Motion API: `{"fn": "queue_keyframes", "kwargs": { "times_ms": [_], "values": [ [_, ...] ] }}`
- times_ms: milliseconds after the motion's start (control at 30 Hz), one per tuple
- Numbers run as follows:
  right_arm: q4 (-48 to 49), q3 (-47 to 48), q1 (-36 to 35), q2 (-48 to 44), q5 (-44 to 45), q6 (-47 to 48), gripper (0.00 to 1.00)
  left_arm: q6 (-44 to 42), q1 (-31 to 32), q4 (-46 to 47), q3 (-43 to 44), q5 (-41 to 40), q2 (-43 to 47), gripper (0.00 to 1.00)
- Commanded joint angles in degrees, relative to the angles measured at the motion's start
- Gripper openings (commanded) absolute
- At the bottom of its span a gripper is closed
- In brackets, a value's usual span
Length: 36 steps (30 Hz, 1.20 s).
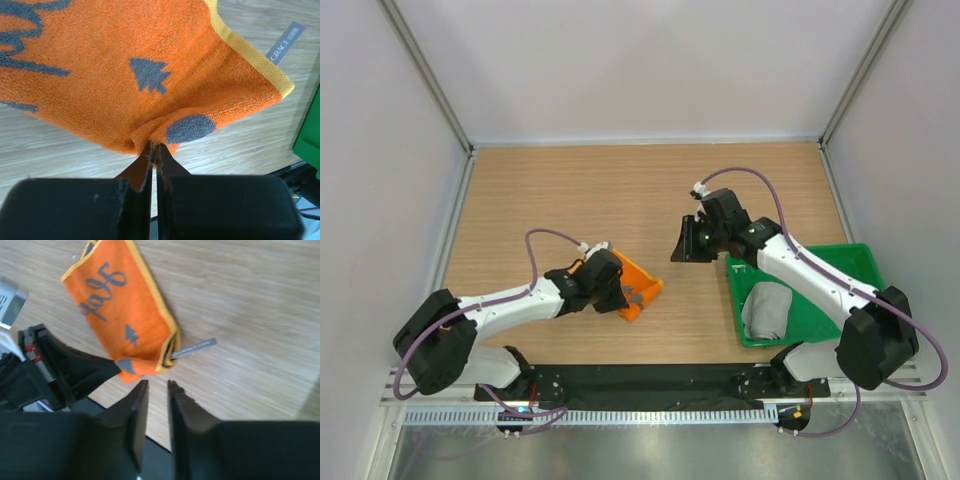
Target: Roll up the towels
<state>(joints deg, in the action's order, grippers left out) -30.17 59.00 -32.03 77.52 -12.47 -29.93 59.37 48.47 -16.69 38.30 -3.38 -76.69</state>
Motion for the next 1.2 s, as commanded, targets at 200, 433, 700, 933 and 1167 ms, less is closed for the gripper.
{"fn": "queue_keyframes", "kwargs": {
  "times_ms": [200,433,700,933,1167],
  "values": [
    [14.2,-4.2,-9.2,2.1,-8.1,-1.4,0.07,1.4,-6.7,1.0,-0.9,6.4,-1.1,0.0],
    [20.9,-4.1,-10.0,9.3,-12.9,-2.0,0.01,0.9,-8.1,1.5,-1.4,7.9,-5.7,0.0],
    [21.3,-0.2,-9.9,18.7,-11.6,0.2,0.01,0.5,-8.7,2.7,-1.9,7.9,-7.0,0.0],
    [26.5,-0.7,-6.6,23.4,-12.0,0.1,0.01,-0.1,-9.1,2.1,-2.8,7.2,-6.0,0.0],
    [29.2,-1.9,-2.2,26.5,-13.8,-0.2,0.01,-0.2,-9.4,1.7,-3.5,6.5,-4.5,0.0]
  ]
}}
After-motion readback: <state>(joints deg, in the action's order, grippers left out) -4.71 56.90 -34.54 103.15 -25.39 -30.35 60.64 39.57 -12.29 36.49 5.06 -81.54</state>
